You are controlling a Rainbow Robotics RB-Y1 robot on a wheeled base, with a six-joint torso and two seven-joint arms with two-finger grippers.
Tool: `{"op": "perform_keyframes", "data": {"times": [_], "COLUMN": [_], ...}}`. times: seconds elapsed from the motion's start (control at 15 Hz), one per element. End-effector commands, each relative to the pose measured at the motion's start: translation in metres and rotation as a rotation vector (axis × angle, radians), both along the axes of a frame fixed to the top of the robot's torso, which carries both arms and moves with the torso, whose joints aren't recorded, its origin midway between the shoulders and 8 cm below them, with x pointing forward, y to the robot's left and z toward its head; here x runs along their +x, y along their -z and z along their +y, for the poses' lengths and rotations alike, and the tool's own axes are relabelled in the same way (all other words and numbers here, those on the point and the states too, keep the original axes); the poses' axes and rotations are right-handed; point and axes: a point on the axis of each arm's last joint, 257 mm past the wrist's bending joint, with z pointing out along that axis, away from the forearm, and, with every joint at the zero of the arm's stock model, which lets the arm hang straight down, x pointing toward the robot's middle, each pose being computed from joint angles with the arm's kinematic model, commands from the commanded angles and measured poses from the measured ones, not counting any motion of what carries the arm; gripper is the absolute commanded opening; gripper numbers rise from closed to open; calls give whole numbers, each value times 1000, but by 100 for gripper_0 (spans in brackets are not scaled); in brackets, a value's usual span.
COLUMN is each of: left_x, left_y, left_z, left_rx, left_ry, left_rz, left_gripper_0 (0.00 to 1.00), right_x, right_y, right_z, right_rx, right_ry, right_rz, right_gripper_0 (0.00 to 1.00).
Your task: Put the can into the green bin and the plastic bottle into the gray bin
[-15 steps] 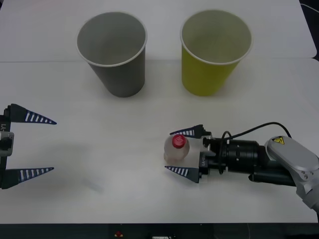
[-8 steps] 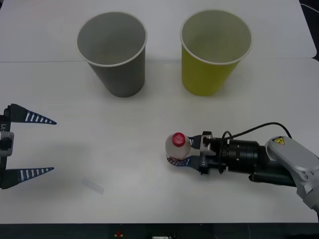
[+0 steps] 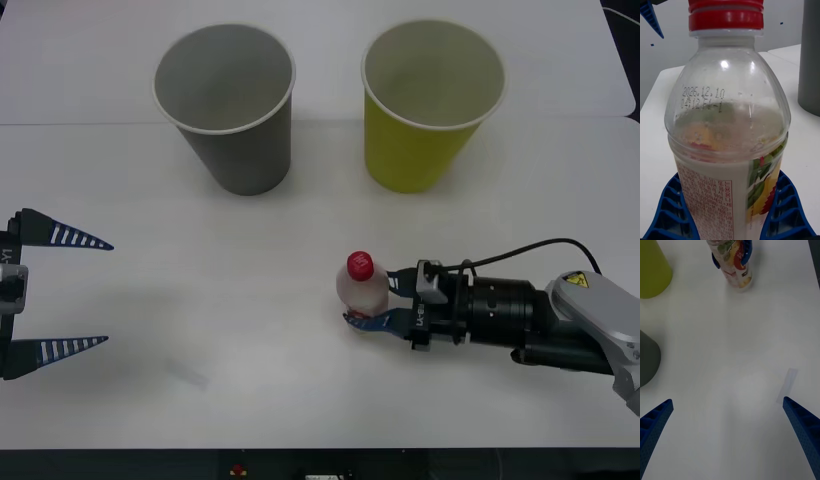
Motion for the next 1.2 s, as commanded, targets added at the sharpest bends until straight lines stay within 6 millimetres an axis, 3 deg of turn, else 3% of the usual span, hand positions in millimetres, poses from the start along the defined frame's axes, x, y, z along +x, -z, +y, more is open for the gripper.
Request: {"op": "perform_keyframes", "data": {"times": [0.07,0.4,0.67,1.2], "left_x": [0,0,0,0], "left_y": [0,0,0,0], "left_z": [0,0,0,0], "left_rx": [0,0,0,0], "left_ry": [0,0,0,0], "left_rz": [0,0,0,0], "left_gripper_0": [100,100,100,100], "right_x": [-4,-9,-15,-19], "right_y": [-14,-43,-68,-131], "right_z": [-3,-27,-35,-24], "right_rx": [-16,-119,-197,-217], "right_ry": [35,99,143,260], "right_rz": [26,68,161,287], "right_gripper_0": [0,0,0,0]}}
